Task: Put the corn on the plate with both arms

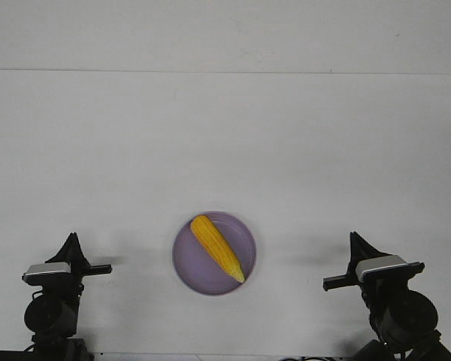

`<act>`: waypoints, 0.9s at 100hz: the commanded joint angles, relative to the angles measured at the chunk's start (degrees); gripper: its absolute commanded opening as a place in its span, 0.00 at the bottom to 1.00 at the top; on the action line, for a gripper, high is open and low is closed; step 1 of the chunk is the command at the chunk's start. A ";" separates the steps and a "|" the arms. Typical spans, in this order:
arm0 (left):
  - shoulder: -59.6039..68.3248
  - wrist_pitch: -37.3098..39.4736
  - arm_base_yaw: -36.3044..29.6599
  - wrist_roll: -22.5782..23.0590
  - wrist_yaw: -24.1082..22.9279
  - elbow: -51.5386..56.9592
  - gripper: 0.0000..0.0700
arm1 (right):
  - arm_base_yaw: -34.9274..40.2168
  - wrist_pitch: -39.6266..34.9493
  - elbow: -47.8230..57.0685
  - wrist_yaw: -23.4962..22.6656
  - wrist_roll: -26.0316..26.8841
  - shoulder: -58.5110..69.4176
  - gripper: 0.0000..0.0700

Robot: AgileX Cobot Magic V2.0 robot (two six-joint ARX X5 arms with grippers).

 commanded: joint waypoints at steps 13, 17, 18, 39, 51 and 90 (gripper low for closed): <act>-0.07 0.63 0.07 0.50 0.02 -1.18 0.02 | -20.11 12.83 -13.53 -18.12 -4.98 -6.29 0.02; -0.07 0.63 0.07 0.50 0.02 -1.18 0.02 | -23.06 14.38 -16.24 -20.00 -4.98 -7.87 0.02; -0.07 0.63 0.07 0.50 0.02 -1.18 0.02 | -23.67 14.78 -16.90 -20.39 -4.98 -8.26 0.02; -0.07 0.63 0.07 0.50 0.02 -1.18 0.02 | -29.00 16.81 -26.56 -21.16 -4.98 -14.49 0.02; -0.07 0.63 0.07 0.50 0.02 -1.18 0.02 | -29.22 18.29 -30.12 -21.18 -4.33 -16.00 0.02; -0.07 0.59 0.04 0.50 0.02 -1.18 0.02 | -29.27 19.96 -30.05 -20.76 -3.91 -16.00 0.02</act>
